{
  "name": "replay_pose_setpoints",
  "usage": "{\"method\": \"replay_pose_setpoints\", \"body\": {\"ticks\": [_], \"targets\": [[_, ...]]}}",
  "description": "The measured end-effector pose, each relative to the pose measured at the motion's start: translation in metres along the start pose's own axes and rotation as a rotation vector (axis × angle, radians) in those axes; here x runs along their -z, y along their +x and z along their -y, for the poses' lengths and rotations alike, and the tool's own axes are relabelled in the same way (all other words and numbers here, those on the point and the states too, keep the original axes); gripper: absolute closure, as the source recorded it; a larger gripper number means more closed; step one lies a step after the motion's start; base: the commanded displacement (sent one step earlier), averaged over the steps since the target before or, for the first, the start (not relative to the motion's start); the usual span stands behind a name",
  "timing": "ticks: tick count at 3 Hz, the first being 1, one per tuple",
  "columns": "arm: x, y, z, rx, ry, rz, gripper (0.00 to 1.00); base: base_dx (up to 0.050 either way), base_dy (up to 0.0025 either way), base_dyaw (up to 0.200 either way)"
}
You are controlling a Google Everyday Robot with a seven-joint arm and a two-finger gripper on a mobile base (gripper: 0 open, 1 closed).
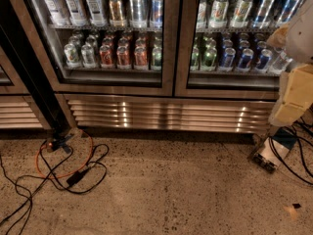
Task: Open left fridge door
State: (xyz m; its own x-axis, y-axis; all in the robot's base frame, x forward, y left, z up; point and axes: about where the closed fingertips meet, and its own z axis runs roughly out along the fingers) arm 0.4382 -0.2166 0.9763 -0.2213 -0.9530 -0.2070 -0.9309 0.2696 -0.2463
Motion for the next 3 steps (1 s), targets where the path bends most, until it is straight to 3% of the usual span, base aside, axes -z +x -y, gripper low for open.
{"method": "replay_pose_setpoints", "body": {"ticks": [1,2,3], "targets": [[0.000,0.000,0.000,0.000,0.000,0.000,0.00,0.000,0.00000,0.000],[-0.008,-0.001,0.003,-0.029,0.035,0.058,0.00,0.000,0.00000,0.000],[-0.028,-0.005,0.015,-0.096,0.063,0.177,0.00,0.000,0.00000,0.000]]}}
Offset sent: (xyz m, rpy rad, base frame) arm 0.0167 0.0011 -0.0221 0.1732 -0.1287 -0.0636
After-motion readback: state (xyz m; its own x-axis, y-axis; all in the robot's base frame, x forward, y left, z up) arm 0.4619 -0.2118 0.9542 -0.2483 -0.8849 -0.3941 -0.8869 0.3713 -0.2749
